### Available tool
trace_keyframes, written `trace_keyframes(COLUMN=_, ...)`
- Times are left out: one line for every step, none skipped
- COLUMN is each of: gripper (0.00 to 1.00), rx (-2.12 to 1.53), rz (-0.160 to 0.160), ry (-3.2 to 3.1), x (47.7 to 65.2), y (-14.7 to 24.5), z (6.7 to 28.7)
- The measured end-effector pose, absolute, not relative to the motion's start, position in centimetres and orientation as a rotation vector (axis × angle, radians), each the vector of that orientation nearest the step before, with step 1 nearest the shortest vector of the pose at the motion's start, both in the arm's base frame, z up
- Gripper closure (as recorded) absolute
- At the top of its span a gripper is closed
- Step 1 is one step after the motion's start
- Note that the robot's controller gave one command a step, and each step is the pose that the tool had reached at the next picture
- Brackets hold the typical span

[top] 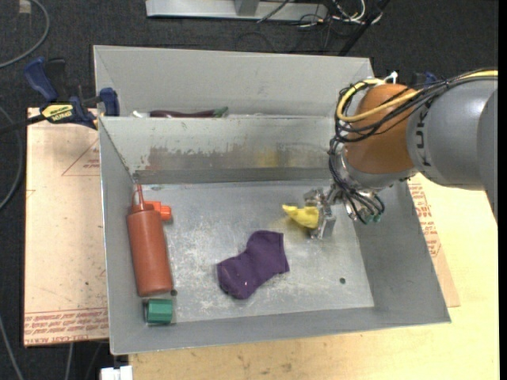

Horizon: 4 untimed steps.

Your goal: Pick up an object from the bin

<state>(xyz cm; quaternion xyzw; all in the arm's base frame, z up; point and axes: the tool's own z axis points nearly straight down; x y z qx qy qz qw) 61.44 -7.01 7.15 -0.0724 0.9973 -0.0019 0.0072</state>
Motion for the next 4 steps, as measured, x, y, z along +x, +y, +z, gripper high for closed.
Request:
trace_keyframes(gripper=1.00, rx=-0.242, rz=-0.003, ry=3.126, x=62.4, y=-7.2, z=11.0)
trace_keyframes(gripper=1.00, rx=-0.242, rz=-0.004, ry=3.119, x=62.7, y=-7.4, z=13.2)
trace_keyframes(gripper=1.00, rx=-0.343, rz=-0.006, ry=3.106, x=60.7, y=-8.9, z=15.8)
trace_keyframes(gripper=1.00, rx=-0.410, rz=-0.009, ry=3.088, x=63.7, y=-7.5, z=34.3)
